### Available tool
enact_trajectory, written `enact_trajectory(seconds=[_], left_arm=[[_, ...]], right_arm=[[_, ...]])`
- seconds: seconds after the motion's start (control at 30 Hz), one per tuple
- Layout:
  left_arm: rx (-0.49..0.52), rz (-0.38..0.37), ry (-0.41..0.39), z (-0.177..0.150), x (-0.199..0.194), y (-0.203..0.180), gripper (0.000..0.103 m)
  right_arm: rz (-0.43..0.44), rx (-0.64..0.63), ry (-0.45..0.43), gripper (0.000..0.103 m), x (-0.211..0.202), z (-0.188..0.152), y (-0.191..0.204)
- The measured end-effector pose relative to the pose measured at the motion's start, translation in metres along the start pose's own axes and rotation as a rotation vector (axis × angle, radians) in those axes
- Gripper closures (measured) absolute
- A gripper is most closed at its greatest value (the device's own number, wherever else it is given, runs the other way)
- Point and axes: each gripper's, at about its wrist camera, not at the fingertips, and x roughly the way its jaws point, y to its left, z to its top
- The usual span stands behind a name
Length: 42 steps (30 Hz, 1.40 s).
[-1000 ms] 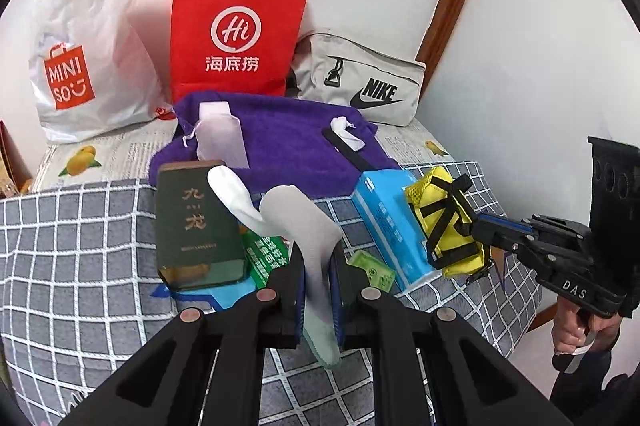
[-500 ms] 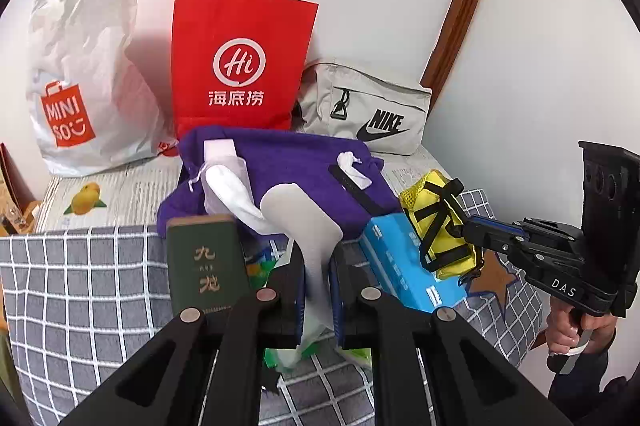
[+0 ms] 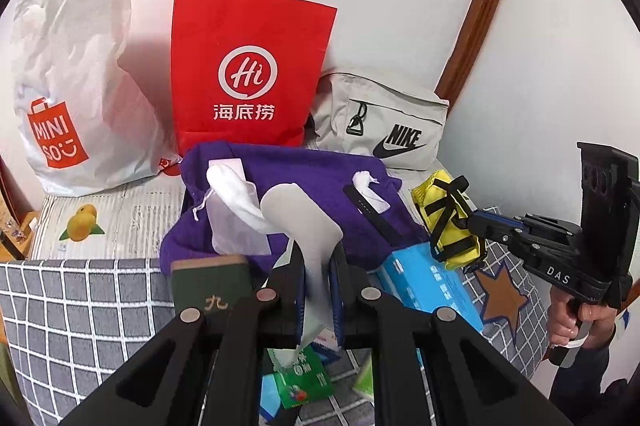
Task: Organize soft objects
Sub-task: 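Carry the white glove and yellow pouch in both grippers over the purple towel, then lower the glove and pouch onto the towel and open both grippers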
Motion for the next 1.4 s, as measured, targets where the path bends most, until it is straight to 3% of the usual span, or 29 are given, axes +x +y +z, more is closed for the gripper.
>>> enact_trajectory(seconds=[0.83, 1.4], left_arm=[[-0.017, 0.049, 0.077, 0.043, 0.083, 0.026, 0.092], [-0.013, -0.004, 0.141, 0.063, 0.148, 0.023, 0.092]], right_arm=[[-0.058, 0.012, 0.063, 0.095, 0.08, 0.042, -0.054], [-0.058, 0.034, 0.159, 0.095, 0.141, 0.039, -0.08]])
